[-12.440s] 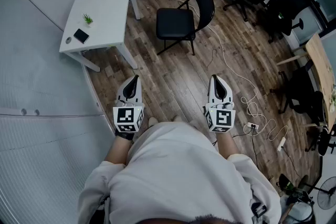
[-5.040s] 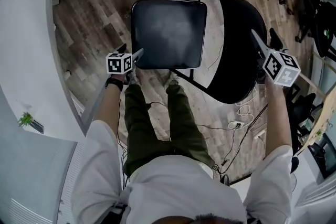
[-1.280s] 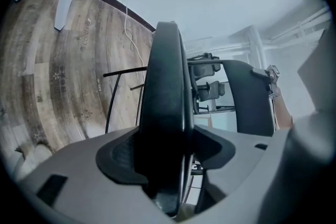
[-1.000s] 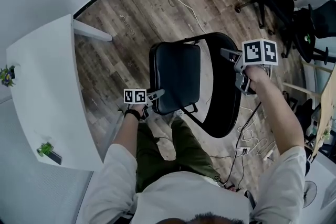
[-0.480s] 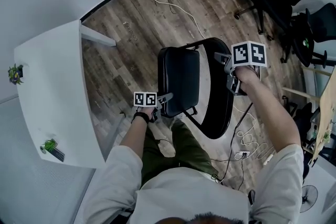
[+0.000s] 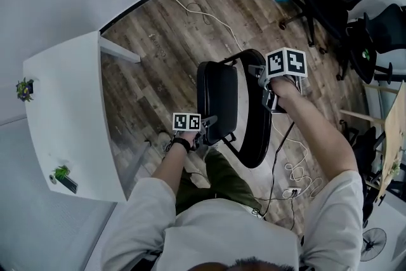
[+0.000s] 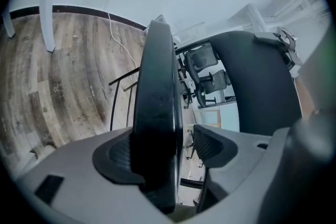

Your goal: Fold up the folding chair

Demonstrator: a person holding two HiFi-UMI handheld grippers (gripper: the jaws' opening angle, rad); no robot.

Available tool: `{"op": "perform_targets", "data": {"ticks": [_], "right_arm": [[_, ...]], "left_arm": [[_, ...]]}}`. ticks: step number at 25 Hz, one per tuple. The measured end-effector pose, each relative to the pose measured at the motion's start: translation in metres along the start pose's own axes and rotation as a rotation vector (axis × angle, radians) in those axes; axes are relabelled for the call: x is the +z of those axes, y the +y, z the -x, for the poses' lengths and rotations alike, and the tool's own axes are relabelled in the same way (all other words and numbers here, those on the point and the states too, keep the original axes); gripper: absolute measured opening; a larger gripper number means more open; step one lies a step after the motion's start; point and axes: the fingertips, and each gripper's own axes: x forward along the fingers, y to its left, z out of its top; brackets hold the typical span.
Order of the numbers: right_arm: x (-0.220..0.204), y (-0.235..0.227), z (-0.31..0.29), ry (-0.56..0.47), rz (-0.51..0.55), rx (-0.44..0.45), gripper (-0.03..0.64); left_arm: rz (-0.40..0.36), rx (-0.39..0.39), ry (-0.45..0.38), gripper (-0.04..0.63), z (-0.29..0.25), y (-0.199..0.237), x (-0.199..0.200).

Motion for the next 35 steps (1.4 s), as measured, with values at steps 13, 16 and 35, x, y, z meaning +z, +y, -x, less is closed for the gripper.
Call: {"op": "perform_targets", "data": {"ticks": [13,16,35], "right_arm": [[0.001,-0.013,0.023,-0.006,-0.029,0.005,0.146],[0.002,-0.016,0.027,-0.007,-0.032,0.005,0.146],[0.005,-0.023,0.041,-0.03,-0.076,0.028,0.17]], "left_arm": [[-0.038,-0.029,0.017,0.32,-0.036,-0.081,-0.007],[-0.044,-0.019,0.021,0.321,-0.043,-0.093,-0.008],[-0.066,-0.051,0.084,0.31,-0.093,-0.164,-0.018]]}}
